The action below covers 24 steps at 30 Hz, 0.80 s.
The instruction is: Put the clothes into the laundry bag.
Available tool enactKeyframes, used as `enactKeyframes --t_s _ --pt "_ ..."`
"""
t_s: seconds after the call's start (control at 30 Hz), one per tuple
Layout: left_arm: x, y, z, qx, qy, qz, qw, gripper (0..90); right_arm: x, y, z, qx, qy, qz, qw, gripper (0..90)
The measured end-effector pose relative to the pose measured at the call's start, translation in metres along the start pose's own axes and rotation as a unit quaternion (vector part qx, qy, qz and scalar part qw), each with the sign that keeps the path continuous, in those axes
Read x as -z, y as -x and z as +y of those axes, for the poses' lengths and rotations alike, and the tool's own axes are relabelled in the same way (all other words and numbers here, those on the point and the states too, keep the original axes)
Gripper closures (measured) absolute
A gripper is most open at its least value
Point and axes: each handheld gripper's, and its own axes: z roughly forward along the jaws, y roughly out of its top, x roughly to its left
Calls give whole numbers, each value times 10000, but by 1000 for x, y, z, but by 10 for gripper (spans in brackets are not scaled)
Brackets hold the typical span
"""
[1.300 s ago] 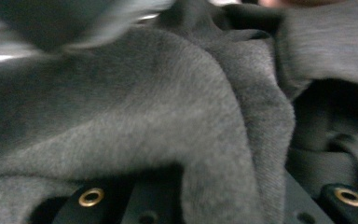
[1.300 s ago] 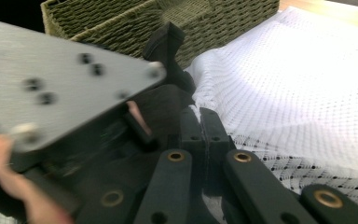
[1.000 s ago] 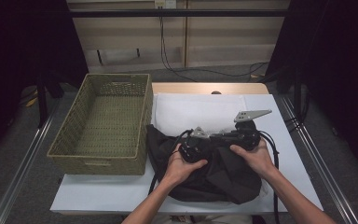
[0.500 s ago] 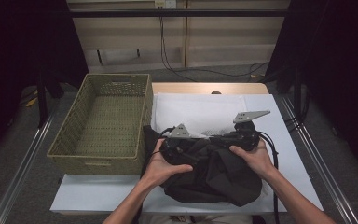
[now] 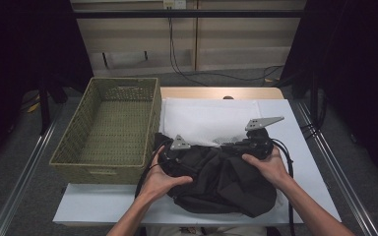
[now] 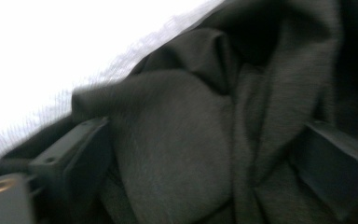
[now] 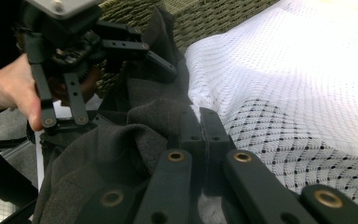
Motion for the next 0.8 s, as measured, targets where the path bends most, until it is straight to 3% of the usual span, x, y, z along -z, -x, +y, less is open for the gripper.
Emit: enactKeyframes --t_s 0.07,0.13,0.17,0.23,0.3,0.4,0.47,0.5,0.63,0.73,0.8 --pt "-6 1 -5 -18 -52 45 10000 46 0 1 0 4 -10 1 10000 900" --pt "-15 -3 -12 184 -246 -12 9995 44 -1 1 -1 15 -26 -5 10000 900" --pt "-19 -7 -15 335 -267 -173 9989 41 -1 1 -1 4 -33 -14 10000 900" --pt "-21 -7 -14 365 -384 -216 9984 47 -1 0 -1 23 -46 -46 10000 900" --pt "-20 -7 -15 396 -411 -388 9976 162 -1 0 -1 26 -66 -36 10000 900" --pt "-16 -8 -14 456 -377 -639 9962 426 -2 1 -1 10 -75 -29 10000 900" --pt "-13 -11 -14 551 -296 -701 9956 619 -3 0 -1 24 -83 -29 10000 900" --pt "-12 -10 -14 540 -288 -680 9958 659 -3 0 -1 17 -82 -34 10000 900" --pt "-2 -2 -7 353 -97 -631 9973 716 -2 2 -1 -24 -45 -45 10000 900" --pt "14 4 1 310 252 -740 9965 730 1 4 0 -49 11 -76 10000 900" --pt "24 10 10 271 518 -930 9939 732 2 5 0 -105 47 -94 9999 900"
